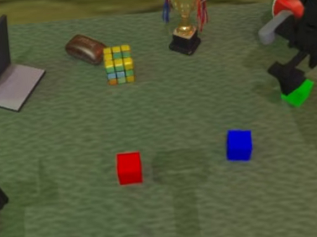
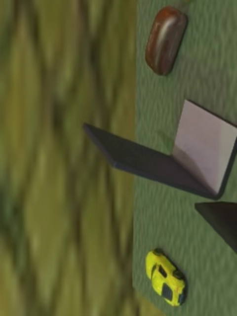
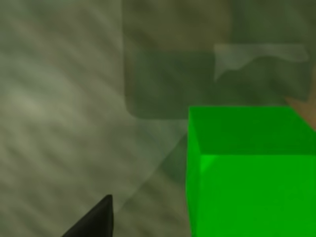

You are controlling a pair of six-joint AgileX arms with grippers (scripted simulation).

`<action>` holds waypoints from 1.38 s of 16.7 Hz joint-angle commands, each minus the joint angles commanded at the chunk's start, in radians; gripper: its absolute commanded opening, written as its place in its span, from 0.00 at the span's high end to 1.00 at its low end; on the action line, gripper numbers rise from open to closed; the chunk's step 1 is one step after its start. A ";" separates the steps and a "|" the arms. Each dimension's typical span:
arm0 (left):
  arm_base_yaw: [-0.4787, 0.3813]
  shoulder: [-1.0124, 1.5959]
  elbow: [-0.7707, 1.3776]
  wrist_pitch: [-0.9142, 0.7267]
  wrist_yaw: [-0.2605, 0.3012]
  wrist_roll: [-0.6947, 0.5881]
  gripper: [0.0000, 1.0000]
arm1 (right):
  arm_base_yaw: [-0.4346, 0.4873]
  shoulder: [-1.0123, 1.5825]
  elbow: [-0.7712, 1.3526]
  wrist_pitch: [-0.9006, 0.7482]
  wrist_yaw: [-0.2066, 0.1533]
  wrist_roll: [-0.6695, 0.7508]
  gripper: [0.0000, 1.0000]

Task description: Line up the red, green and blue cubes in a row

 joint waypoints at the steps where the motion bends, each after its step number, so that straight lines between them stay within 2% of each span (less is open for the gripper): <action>1: 0.000 0.000 0.000 0.000 0.000 0.000 0.00 | 0.000 0.011 -0.029 0.045 0.000 0.001 0.00; 4: 0.000 0.000 0.000 0.000 0.000 0.000 0.00 | 0.002 0.038 -0.098 0.138 0.000 0.002 0.00; 8: 0.000 0.000 0.000 0.000 0.000 0.000 0.00 | 0.002 0.042 -0.108 0.149 0.001 0.002 0.00; 21: 0.000 0.000 0.000 0.000 0.000 0.000 0.00 | 0.002 0.042 -0.108 0.149 0.001 0.002 0.98; 23: 0.000 0.000 0.000 0.000 0.000 0.000 0.00 | 0.002 0.042 -0.108 0.149 0.001 0.002 1.00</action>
